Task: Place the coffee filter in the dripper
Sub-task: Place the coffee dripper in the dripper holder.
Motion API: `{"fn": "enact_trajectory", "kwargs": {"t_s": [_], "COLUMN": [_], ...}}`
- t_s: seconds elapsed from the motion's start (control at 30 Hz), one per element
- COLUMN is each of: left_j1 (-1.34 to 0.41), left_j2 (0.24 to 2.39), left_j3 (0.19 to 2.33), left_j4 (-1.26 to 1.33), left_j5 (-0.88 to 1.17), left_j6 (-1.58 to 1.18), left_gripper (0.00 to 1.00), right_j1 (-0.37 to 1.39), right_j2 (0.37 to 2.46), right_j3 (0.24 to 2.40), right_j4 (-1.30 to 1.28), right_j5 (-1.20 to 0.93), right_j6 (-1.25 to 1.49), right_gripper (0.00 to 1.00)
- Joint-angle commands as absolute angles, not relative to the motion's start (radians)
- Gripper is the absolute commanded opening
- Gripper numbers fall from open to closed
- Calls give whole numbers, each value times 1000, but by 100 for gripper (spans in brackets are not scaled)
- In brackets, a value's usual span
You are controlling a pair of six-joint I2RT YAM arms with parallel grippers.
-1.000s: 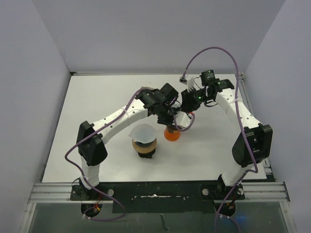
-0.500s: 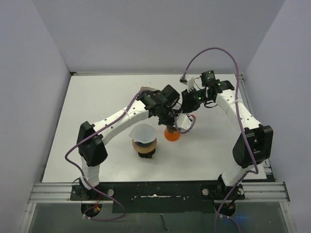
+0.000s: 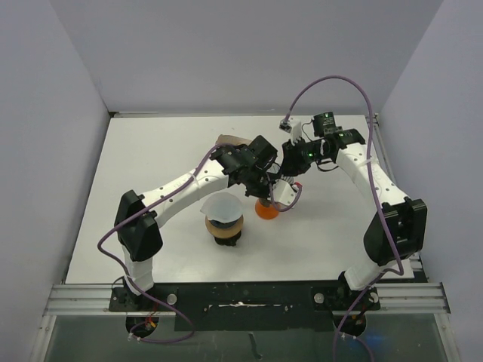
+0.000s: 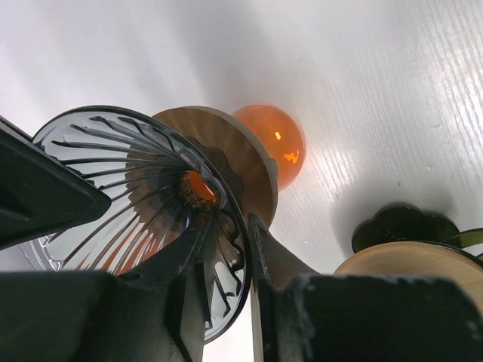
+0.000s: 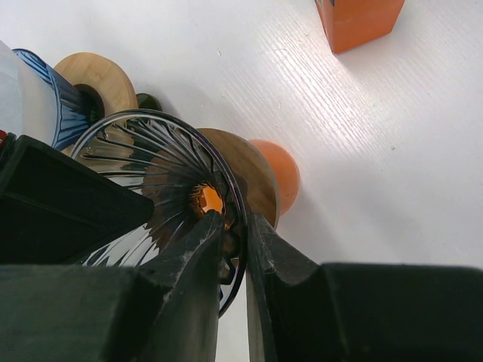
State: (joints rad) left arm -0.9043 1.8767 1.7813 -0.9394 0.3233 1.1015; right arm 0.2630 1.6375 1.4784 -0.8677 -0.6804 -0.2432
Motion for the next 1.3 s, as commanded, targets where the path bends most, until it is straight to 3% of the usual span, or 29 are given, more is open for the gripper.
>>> {"fn": "enact_trajectory", "kwargs": {"t_s": [0.0, 1.27], "left_j1": [-888, -821], "left_j2": [1867, 1876], "left_j3": [1749, 1651], "left_j4": [-953, -920], "left_j5": [303, 391], "left_j6": [1086, 1053], "left_gripper": [13, 10], "right_j1": [277, 291], "right_j2": [1604, 1634], "right_j3": [1440, 1380], "right_j4": [-906, -875], "right_j5": [-652, -592], "right_j6": [-283, -287], "right_gripper": [15, 14]}}
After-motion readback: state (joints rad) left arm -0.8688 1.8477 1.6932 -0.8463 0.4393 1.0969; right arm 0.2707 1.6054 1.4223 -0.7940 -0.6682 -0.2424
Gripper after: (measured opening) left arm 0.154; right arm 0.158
